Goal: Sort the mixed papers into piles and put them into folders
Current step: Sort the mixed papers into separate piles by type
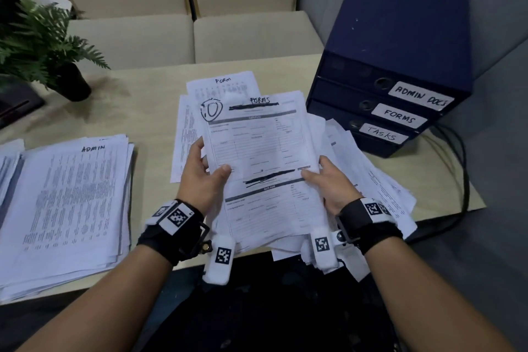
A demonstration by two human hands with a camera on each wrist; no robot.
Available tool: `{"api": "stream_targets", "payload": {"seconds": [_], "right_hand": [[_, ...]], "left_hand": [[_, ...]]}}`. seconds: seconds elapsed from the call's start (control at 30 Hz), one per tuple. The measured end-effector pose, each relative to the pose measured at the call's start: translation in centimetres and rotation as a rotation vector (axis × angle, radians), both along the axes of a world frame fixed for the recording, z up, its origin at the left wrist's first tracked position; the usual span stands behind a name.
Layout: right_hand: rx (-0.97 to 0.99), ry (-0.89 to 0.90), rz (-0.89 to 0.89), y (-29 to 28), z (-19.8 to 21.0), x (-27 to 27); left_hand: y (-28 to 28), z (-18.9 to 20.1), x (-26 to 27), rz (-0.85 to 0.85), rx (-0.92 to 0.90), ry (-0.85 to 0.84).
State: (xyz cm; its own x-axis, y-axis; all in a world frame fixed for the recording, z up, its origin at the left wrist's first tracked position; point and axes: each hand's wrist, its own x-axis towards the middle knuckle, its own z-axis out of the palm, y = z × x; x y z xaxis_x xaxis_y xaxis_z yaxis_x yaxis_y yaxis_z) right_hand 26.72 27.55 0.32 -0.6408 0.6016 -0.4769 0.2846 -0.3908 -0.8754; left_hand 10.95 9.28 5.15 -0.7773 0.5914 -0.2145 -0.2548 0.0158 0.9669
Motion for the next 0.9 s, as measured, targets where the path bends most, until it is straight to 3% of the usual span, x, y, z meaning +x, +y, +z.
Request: {"api": "stream_targets", "payload": {"seconds": [0.1,0.23,0.4,0.53,0.7,0.9], "right_hand": [[0.180,-0.177,0.019,0.7,-0.2,1.5],[0.416,-0.383,0.017,2.7,0.8,3.3],[0.601,-0.670,0.189,5.7,-0.4,4.4],[0.656,-0.830,0.172,7.0,-2.4,5.0],[0.653,-0.965,0.187,6.7,-4.6,5.5],[0.682,-1.022,0.195,6.0,-4.9,5.4]], "left_hand": [[1.2,-1.2,0.8,-0.067,-0.114,0.037],[3.0,-4.7,1.7,-0.251,-0.432,0.070],[5.1,-7.6,3.7,-0.469,-0.631,0.118],[5.1,-8.6,3.8,-0.460,-0.831,0.230],[5.2,-9.2,4.5,-0.565,-0.784,0.065],[5.3,-8.1,5.0,-0.634,-0.726,0.051]]}}
